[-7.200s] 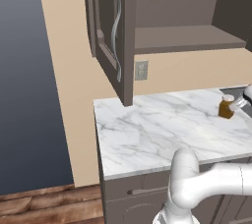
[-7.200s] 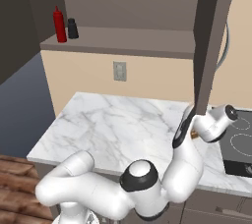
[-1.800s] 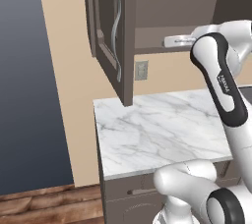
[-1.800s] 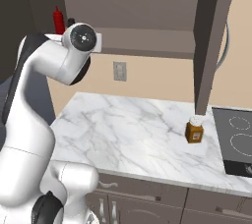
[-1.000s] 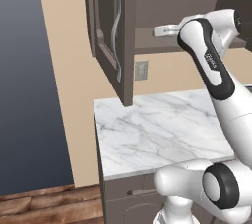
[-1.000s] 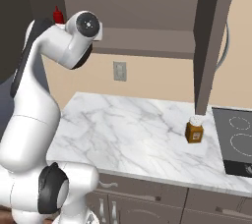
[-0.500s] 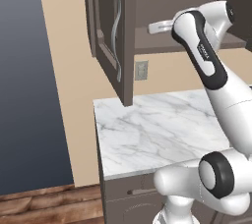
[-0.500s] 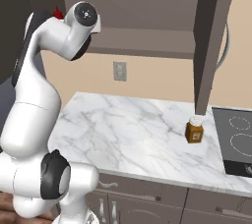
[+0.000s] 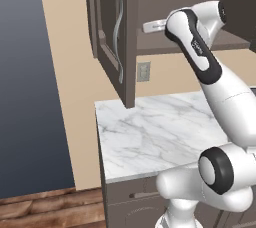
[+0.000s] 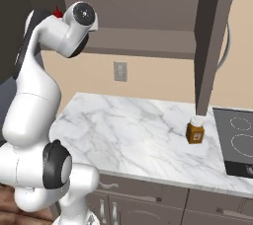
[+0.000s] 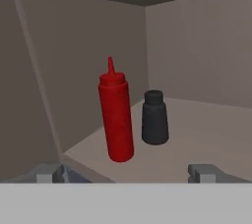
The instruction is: Collect the turmeric, ketchup, and shaker from the cabinet and place them next to the stove.
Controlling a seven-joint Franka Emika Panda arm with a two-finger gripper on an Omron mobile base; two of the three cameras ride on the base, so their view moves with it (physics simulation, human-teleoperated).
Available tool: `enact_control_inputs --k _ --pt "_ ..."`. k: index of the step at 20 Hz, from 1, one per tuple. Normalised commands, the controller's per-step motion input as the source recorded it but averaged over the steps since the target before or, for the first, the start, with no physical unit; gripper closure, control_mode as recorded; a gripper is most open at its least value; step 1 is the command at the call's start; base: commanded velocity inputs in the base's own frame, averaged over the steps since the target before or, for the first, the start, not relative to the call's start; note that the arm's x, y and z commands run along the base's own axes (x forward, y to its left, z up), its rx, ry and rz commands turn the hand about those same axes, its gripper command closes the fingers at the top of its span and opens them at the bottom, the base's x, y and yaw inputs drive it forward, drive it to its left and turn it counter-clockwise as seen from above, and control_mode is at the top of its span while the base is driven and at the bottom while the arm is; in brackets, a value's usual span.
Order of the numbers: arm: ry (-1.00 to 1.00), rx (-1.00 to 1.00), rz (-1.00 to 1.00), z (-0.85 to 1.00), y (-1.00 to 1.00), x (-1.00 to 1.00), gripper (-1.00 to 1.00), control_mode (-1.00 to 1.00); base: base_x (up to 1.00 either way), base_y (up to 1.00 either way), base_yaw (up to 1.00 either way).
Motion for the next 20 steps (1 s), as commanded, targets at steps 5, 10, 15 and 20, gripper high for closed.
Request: enact_control_inputs --k 5,10,15,20 --pt "0.00 0.00 0.02 0.00 0.26 0.27 -1.00 -1.00 0.00 0.00 0.00" --pt "0.00 0.00 0.01 0.00 0.17 0.21 -1.00 -1.00 0.00 0.00 0.00" --pt "0.00 -0.02 0.00 -0.01 0.21 0.17 -1.00 -1.00 0.00 0.00 0.00" --pt "0.00 -0.03 0.00 -0.02 0.23 0.13 -1.00 -1.00 0.00 0.00 0.00"
